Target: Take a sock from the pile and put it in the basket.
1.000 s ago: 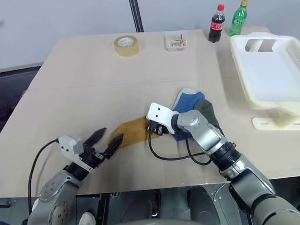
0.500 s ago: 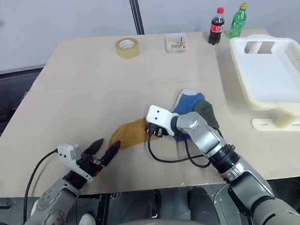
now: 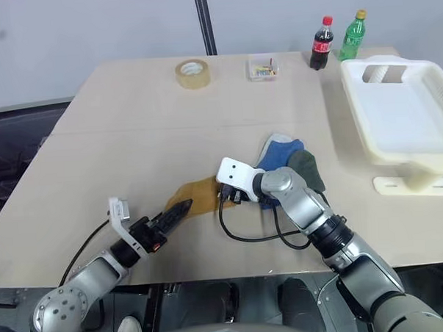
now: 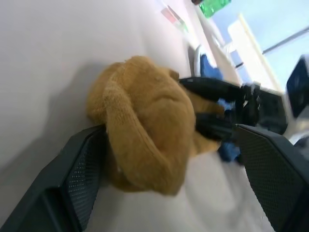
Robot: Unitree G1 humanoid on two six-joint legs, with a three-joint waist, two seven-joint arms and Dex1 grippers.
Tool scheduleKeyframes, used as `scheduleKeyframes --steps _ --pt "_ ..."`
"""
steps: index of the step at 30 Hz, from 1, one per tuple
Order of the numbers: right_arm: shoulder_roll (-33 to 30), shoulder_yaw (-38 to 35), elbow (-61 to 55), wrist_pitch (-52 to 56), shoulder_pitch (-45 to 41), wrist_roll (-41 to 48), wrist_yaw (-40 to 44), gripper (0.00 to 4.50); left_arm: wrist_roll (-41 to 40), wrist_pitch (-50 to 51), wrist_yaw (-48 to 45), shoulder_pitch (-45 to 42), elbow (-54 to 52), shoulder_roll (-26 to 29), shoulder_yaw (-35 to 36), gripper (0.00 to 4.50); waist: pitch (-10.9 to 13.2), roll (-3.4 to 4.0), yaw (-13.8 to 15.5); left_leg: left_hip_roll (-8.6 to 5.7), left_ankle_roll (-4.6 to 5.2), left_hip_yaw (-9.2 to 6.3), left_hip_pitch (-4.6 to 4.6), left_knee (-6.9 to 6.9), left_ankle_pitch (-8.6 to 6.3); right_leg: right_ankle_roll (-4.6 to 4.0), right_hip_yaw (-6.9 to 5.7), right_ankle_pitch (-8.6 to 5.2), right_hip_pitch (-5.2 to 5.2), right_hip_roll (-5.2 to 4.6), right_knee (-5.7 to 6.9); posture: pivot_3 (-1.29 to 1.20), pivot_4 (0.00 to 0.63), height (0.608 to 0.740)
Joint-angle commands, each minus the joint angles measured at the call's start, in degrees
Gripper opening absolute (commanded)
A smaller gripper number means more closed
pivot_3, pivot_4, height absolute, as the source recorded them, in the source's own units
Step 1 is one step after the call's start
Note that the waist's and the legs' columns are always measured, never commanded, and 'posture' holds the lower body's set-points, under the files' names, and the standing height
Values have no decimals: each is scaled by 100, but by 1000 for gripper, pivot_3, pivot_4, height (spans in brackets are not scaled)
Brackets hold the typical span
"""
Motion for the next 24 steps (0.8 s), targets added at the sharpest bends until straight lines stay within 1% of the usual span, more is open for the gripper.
scheduleKeyframes --steps 1,3,9,13,16,21,24 --pt "69 73 -47 52 102 -38 14 2015 -806 463 293 -111 221 -102 -224 4425 0 0 -12 0 0 1 -1 0 0 0 1 0 -1 0 -1 0 150 738" --pt "95 67 -35 50 98 -49 8 2015 -1192 555 384 -233 321 -150 -278 4425 0 0 -15 0 0 0 -3 -1 0 0 1 0 -1 0 -6 0 150 738" --pt "139 33 -2 47 67 -91 -7 2015 -1857 592 442 -439 367 -171 -439 4425 2 -1 -38 2 -2 0 -6 -12 0 -1 1 0 -5 2 -14 0 150 738" --pt "129 14 -18 54 91 -113 -14 2015 -1829 364 501 -479 400 -198 -396 4425 2 -2 -38 2 -2 2 -6 -20 0 -1 3 0 -6 0 -22 0 150 738" --pt "136 17 -29 63 106 -122 -23 2015 -2201 262 515 -420 329 -242 -327 4425 3 -2 -37 2 -2 2 -6 -24 0 -2 3 0 -6 0 -24 0 150 738" --pt "175 26 11 48 91 -127 -40 2015 -2034 -147 418 -436 241 -341 -282 4425 4 -3 -37 3 -2 2 -7 -25 0 -2 2 -1 -7 -3 -27 0 150 738" --pt "187 23 25 44 77 -127 -46 2015 -1895 -317 430 -447 225 -304 -259 4425 4 -3 -37 3 -3 2 -7 -27 0 -3 2 -1 -7 -2 -29 0 150 738"
